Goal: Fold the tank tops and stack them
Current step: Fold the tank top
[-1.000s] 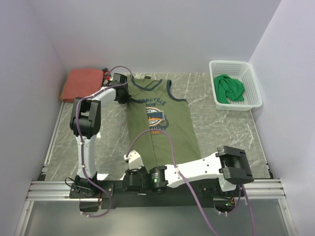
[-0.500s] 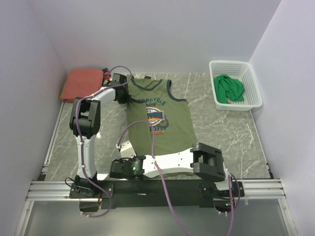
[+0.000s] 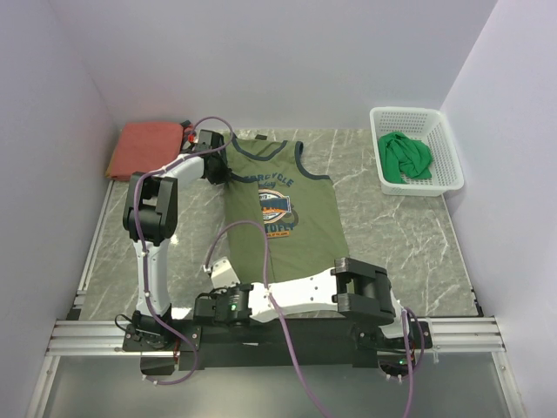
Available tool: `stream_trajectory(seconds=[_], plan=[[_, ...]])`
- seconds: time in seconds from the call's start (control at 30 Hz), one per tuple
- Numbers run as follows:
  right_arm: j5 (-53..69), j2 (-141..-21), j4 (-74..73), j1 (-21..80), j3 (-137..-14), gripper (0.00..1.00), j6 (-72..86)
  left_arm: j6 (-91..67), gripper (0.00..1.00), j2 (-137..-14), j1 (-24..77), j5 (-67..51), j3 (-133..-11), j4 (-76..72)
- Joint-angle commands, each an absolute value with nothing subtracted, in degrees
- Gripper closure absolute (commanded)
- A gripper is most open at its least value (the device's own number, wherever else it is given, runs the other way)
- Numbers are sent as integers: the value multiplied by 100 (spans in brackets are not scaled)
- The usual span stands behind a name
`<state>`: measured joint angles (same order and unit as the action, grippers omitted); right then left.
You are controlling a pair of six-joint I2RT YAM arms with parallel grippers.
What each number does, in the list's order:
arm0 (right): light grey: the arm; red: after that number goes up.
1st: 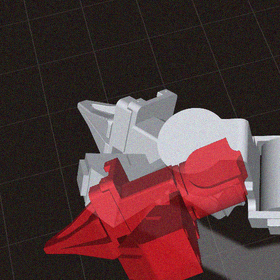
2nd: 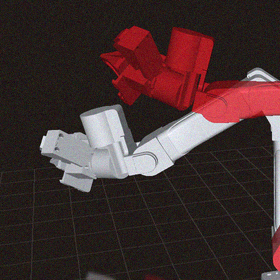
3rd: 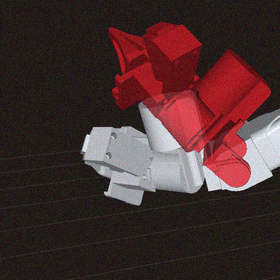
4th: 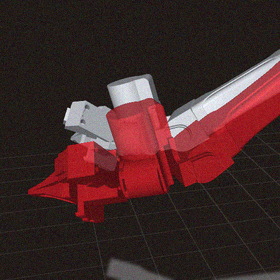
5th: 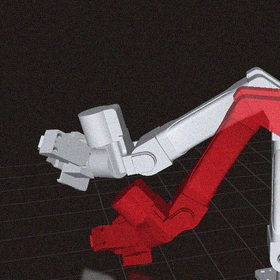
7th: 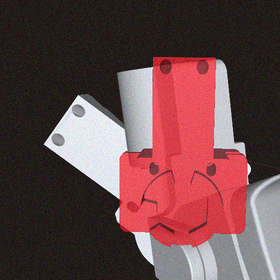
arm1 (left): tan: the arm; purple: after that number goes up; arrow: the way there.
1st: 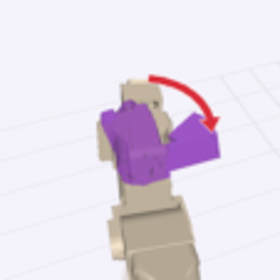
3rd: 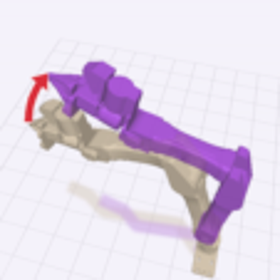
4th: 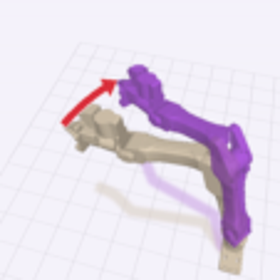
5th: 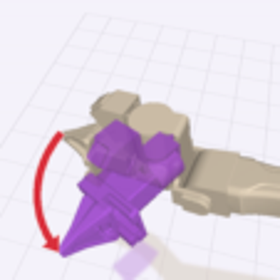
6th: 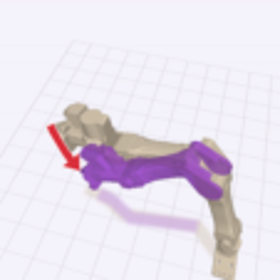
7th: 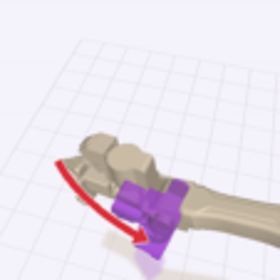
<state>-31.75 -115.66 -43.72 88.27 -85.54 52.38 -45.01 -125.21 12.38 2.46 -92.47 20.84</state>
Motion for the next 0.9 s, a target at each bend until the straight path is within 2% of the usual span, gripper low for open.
stream_trajectory(seconds=[0.0,0.1,0.3,0.33,0.4,0.43,0.57,0.73,0.87], plan=[[-3103,-11347,-4061,8886,-8228,64,5168,-4386,89,-12524,1187,185,-9202,2074],[-2936,-11285,-3850,8886,-8043,63,5124,-4386,89,-12559,1169,176,-9193,2065],[-2655,-11277,-3508,8877,-7718,69,5010,-4377,90,-12630,1151,176,-9176,2074],[-2576,-11172,-3420,8886,-7638,76,4984,-4377,90,-12630,1151,193,-9176,2083],[-2427,-11048,-2999,8886,-7463,80,4782,-4377,90,-12639,1143,211,-9211,2100],[-2269,-10926,-2867,8886,-7436,86,4694,-4377,91,-12673,1134,228,-9237,2135],[-1768,-10828,-2208,8886,-7637,92,4159,-4342,93,-12779,1090,439,-9518,2399],[-1310,-11205,-1996,8842,-8472,93,3780,-4245,94,-12867,923,650,-9843,2724],[-959,-11452,-1627,8596,-8771,87,3657,-4166,92,-12850,739,598,-10002,2839]])
